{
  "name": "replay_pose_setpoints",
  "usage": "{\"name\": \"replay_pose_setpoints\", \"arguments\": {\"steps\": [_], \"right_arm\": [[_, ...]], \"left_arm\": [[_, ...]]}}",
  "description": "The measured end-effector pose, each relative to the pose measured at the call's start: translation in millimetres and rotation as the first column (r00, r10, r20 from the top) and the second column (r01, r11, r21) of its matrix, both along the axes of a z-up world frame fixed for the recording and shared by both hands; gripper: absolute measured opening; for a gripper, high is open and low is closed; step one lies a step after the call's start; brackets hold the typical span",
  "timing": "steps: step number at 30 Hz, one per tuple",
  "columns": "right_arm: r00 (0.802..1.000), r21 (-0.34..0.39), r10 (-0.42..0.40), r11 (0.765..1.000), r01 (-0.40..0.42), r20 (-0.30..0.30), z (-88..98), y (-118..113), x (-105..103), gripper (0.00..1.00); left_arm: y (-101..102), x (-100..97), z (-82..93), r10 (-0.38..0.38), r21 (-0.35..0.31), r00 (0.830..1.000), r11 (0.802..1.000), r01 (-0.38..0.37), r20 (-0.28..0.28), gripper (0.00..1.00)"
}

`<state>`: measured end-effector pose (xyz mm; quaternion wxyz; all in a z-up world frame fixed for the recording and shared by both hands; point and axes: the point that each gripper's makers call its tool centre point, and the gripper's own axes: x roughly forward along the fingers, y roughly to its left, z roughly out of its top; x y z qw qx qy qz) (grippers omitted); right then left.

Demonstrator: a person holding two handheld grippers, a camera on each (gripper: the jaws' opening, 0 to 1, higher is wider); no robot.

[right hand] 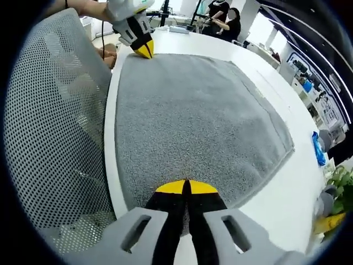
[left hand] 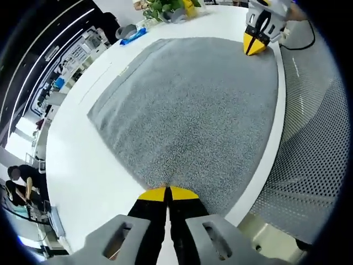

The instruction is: Fold the towel on the table until its edges align and the towel forms a compact rectangular stack.

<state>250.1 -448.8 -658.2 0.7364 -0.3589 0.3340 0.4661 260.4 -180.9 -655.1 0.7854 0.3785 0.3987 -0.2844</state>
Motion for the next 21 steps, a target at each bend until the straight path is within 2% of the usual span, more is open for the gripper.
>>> {"name": "replay_pose_setpoints", "arguments": {"steps": [4, 6, 8, 11, 13, 17, 21], "right_arm": [[1.0, -0.021, -0.003, 1.0, 0.003, 0.01, -0.5, 2.8, -0.1, 0.0], [1.0, -0.102, 0.014, 0.995, -0.014, 0.002, -1.7, 3.5, 1.8, 0.0], [0.998, -0.194, 0.048, 0.98, -0.052, -0.026, -2.5, 4.9, 1.6, 0.0], [0.995, -0.304, 0.093, 0.947, -0.1, -0.035, -3.9, 7.5, 4.3, 0.0], [0.991, -0.371, 0.127, 0.919, -0.131, -0.034, -5.4, 8.4, 5.0, 0.0], [0.983, -0.442, 0.174, 0.879, -0.18, -0.055, -6.5, 8.3, 4.2, 0.0], [0.988, -0.406, 0.138, 0.9, -0.157, -0.074, -5.5, 6.7, 5.1, 0.0]], "left_arm": [[1.0, 0.4, 1.3, 0.023, -0.031, 0.999, 0.999, -0.022, 0.023, 0.0], [1.1, 1.4, 1.3, 0.041, -0.04, 0.999, 0.998, -0.041, 0.013, 0.0], [0.8, -0.3, -0.2, 0.045, -0.032, 0.997, 0.998, -0.047, -0.061, 0.01], [-0.1, 0.2, -0.6, -0.001, 0.021, 0.993, 1.0, 0.003, -0.115, 0.01], [-1.4, 0.4, -1.6, -0.02, 0.058, 0.992, 0.998, 0.027, -0.126, 0.01], [-2.6, -0.8, -2.2, -0.065, 0.115, 0.992, 0.99, 0.078, -0.111, 0.01], [-0.6, -2.2, -1.7, -0.078, 0.075, 0.994, 0.994, 0.083, -0.076, 0.01]]}}
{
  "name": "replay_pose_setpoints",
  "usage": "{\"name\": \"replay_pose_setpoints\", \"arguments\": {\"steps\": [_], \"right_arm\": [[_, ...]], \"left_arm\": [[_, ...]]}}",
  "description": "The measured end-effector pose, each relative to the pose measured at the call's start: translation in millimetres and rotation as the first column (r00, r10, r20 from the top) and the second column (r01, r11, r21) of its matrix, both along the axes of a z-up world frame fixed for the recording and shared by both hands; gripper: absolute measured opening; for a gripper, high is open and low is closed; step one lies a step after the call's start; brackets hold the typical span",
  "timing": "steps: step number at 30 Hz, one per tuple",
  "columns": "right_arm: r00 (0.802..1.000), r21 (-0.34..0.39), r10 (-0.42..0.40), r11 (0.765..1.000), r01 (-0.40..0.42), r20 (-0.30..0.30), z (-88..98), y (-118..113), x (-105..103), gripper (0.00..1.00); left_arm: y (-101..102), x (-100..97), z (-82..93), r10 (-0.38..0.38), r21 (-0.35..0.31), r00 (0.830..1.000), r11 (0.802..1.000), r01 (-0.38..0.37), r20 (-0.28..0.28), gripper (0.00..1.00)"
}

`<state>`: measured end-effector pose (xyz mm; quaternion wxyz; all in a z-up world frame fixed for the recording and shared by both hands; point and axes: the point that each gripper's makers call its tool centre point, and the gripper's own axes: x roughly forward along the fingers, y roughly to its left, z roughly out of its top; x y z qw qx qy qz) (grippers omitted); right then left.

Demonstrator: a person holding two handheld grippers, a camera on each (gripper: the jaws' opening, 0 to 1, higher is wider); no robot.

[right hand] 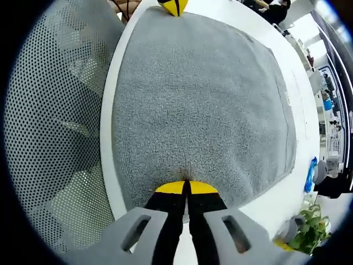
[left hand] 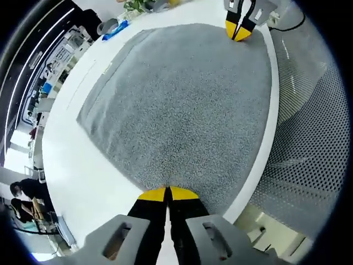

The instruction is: Fold the towel on the table until its edges align and the towel forms a compact rectangular stack.

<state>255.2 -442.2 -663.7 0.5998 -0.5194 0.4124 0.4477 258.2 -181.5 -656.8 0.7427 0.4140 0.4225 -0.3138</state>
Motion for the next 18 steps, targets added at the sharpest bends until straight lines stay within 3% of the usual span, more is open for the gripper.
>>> {"name": "replay_pose_setpoints", "arguments": {"steps": [3, 4, 5, 6, 8, 9, 11, 13, 17, 18], "right_arm": [[0.999, 0.09, -0.038, 0.995, 0.038, -0.005, 0.3, 0.5, -0.6, 0.0], [0.999, 0.077, -0.034, 0.996, 0.035, -0.005, 0.6, -1.0, -0.5, 0.0], [1.0, 0.047, -0.013, 0.999, 0.014, -0.011, -0.3, 0.6, -1.0, 0.0], [0.999, -0.051, 0.034, 0.998, -0.036, -0.029, -0.6, -0.4, -0.5, 0.0], [0.998, -0.154, 0.028, 0.987, -0.037, -0.06, -1.6, 0.0, -0.5, 0.0], [0.997, -0.196, -0.012, 0.981, -0.003, -0.075, -2.2, -0.8, -2.1, 0.0], [0.997, -0.207, -0.003, 0.978, -0.013, -0.081, -3.4, 1.7, -0.3, 0.0], [0.997, -0.169, -0.011, 0.986, -0.002, -0.076, -2.2, -0.7, -0.6, 0.0], [0.995, 0.007, -0.063, 0.998, 0.064, -0.081, -0.2, 1.0, 1.2, 0.0], [0.988, 0.066, -0.111, 0.991, 0.119, -0.111, -0.1, -0.3, 0.9, 0.0]], "left_arm": [[1.2, -4.1, 1.0, -0.019, -0.032, 1.0, 0.999, 0.02, 0.023, 0.01], [0.7, -6.4, 1.0, -0.036, -0.036, 0.999, 0.999, 0.037, 0.037, 0.01], [0.7, -8.1, 0.9, -0.045, -0.036, 0.998, 0.998, 0.046, 0.046, 0.01], [0.5, -9.7, 0.8, -0.055, -0.033, 0.997, 0.998, 0.057, 0.053, 0.01], [0.4, -13.8, 1.2, -0.076, -0.021, 0.996, 0.997, 0.078, 0.05, 0.01], [0.4, -14.0, 0.8, -0.081, -0.015, 0.996, 0.997, 0.081, 0.043, 0.01], [0.1, -12.5, 0.7, -0.09, -0.013, 0.995, 0.996, 0.09, 0.037, 0.01], [0.3, -11.5, 1.5, -0.069, -0.023, 0.997, 0.997, 0.07, 0.021, 0.01], [0.5, -12.0, 0.9, -0.063, -0.024, 0.998, 0.998, 0.064, 0.015, 0.01], [0.9, -11.7, 0.6, -0.052, -0.034, 0.998, 0.998, 0.053, 0.018, 0.01]]}}
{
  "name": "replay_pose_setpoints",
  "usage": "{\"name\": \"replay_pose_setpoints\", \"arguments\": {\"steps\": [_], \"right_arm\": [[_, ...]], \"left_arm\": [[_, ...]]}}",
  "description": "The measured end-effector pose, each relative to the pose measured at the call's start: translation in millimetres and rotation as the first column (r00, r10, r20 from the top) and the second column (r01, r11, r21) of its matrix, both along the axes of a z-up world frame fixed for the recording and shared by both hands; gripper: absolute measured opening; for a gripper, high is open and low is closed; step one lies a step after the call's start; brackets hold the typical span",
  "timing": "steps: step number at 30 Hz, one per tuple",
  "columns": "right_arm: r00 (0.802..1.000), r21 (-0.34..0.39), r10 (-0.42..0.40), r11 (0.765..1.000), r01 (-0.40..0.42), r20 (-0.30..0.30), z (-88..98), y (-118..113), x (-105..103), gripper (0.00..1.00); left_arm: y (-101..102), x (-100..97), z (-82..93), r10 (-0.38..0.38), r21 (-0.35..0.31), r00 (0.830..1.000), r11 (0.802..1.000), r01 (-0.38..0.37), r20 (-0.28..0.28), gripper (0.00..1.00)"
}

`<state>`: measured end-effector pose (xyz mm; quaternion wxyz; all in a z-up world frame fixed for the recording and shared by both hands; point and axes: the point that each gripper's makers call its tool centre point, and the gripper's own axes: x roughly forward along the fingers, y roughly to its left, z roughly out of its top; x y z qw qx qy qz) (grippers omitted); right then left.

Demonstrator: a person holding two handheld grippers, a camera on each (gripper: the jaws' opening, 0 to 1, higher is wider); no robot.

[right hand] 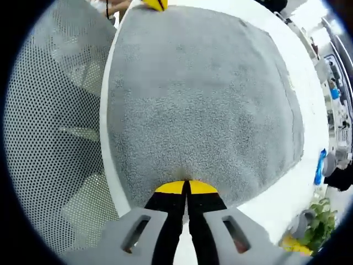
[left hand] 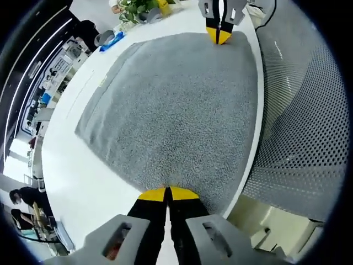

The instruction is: Fold the towel on the table until its edges align and the towel forms a compact rectangular stack.

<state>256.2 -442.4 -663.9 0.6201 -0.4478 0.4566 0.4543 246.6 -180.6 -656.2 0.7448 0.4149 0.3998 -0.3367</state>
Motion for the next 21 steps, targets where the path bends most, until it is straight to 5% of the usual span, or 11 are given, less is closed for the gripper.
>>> {"name": "replay_pose_setpoints", "arguments": {"steps": [3, 5, 8, 10, 13, 14, 16, 18, 21], "right_arm": [[0.993, 0.164, -0.111, 0.98, 0.114, -0.032, 2.3, -0.6, 1.2, 0.0], [0.991, 0.288, -0.132, 0.948, 0.134, -0.026, 3.8, -0.6, 2.5, 0.0], [0.959, 0.412, -0.263, 0.866, 0.283, -0.105, 5.4, -7.9, 0.0, 0.0], [0.931, 0.423, -0.333, 0.83, 0.364, -0.148, 11.0, -15.5, 0.0, 0.0], [0.936, 0.446, -0.331, 0.825, 0.348, -0.118, 25.2, -26.3, -0.4, 0.0], [0.931, 0.452, -0.34, 0.815, 0.363, -0.135, 28.9, -28.1, -4.4, 0.0], [0.934, 0.451, -0.321, 0.818, 0.356, -0.154, 36.4, -34.0, -19.1, 0.0], [0.939, 0.453, -0.323, 0.824, 0.339, -0.116, 41.9, -40.0, -25.0, 0.0], [0.963, 0.396, -0.269, 0.881, 0.258, -0.028, 41.8, -50.7, -39.3, 0.04]], "left_arm": [[1.0, 0.7, 1.3, 0.086, -0.091, 0.996, 0.992, -0.084, 0.017, 0.01], [2.7, 1.4, 2.7, 0.178, -0.202, 0.984, 0.964, -0.173, 0.009, 0.01], [8.3, 2.0, 3.2, 0.357, -0.376, 0.928, 0.85, -0.369, -0.104, 0.01], [13.7, 2.2, 5.1, 0.334, -0.332, 0.938, 0.878, -0.345, -0.091, 0.03], [34.7, 4.3, 18.5, 0.262, -0.162, 0.963, 0.955, -0.248, 0.068, 0.04], [35.2, 3.3, 22.1, 0.246, -0.162, 0.965, 0.959, -0.231, 0.086, 0.04], [21.4, -5.3, 28.8, 0.222, -0.268, 0.973, 0.943, -0.196, 0.069, 0.07], [14.0, -13.4, 32.3, 0.23, -0.334, 0.972, 0.92, -0.203, 0.042, 0.13], [8.5, -30.0, 28.6, 0.184, -0.322, 0.982, 0.932, -0.165, 0.031, 0.15]]}}
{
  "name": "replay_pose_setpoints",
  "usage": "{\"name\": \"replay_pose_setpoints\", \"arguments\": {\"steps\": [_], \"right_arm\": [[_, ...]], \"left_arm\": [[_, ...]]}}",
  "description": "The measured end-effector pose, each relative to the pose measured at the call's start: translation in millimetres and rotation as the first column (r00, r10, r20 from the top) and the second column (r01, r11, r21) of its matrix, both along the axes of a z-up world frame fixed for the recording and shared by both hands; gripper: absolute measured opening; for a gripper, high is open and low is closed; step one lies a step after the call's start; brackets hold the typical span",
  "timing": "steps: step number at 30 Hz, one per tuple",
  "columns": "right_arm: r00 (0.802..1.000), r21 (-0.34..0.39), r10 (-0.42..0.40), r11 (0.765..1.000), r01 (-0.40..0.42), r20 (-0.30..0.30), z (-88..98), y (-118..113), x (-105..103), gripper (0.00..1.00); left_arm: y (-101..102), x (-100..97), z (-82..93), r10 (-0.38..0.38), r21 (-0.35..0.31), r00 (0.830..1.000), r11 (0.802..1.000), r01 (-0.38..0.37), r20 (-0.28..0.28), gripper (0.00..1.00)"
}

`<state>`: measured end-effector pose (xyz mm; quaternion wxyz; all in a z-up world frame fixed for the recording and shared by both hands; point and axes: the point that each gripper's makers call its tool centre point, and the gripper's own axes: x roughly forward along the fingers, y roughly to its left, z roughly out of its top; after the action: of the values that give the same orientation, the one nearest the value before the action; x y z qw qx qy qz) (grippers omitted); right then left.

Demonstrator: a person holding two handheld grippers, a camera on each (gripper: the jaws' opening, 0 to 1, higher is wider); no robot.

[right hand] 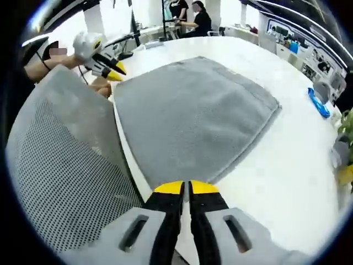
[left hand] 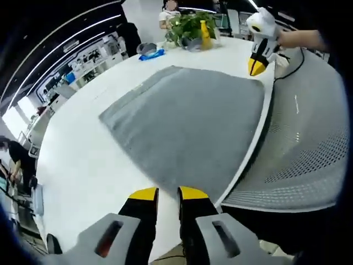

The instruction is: Fold the towel on the table until its edges align and the towel forms a compact rectangular stack.

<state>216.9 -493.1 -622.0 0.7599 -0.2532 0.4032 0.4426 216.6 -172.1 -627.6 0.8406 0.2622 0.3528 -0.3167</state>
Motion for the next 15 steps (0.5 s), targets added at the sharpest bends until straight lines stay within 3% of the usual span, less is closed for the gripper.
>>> {"name": "replay_pose_setpoints", "arguments": {"steps": [2, 5, 7, 9, 15], "right_arm": [[0.995, -0.066, 0.093, 0.994, -0.091, 0.032, -3.8, -2.1, -10.2, 0.09], [0.972, -0.1, 0.228, 0.97, -0.222, 0.051, -5.9, 4.0, -20.7, 0.08], [0.951, -0.064, 0.299, 0.954, -0.294, 0.075, -2.3, 15.3, -21.9, 0.1], [0.955, -0.06, 0.289, 0.957, -0.286, 0.071, -2.4, 12.4, -17.0, 0.09], [0.96, -0.041, 0.268, 0.963, -0.265, 0.086, -0.8, 8.7, -10.8, 0.11]], "left_arm": [[-2.5, -6.2, -0.8, -0.01, 0.004, 1.0, 1.0, 0.01, 0.0, 0.18], [-8.4, -11.9, -0.4, -0.016, -0.023, 1.0, 1.0, 0.016, -0.015, 0.21], [-6.0, -12.0, -2.9, -0.113, 0.078, 0.994, 0.991, 0.112, 0.001, 0.24], [-8.6, -11.8, -2.8, -0.179, 0.119, 0.984, 0.977, 0.178, 0.002, 0.24], [-19.5, -10.9, 1.2, -0.22, 0.093, 0.975, 0.972, 0.217, 0.016, 0.25]]}}
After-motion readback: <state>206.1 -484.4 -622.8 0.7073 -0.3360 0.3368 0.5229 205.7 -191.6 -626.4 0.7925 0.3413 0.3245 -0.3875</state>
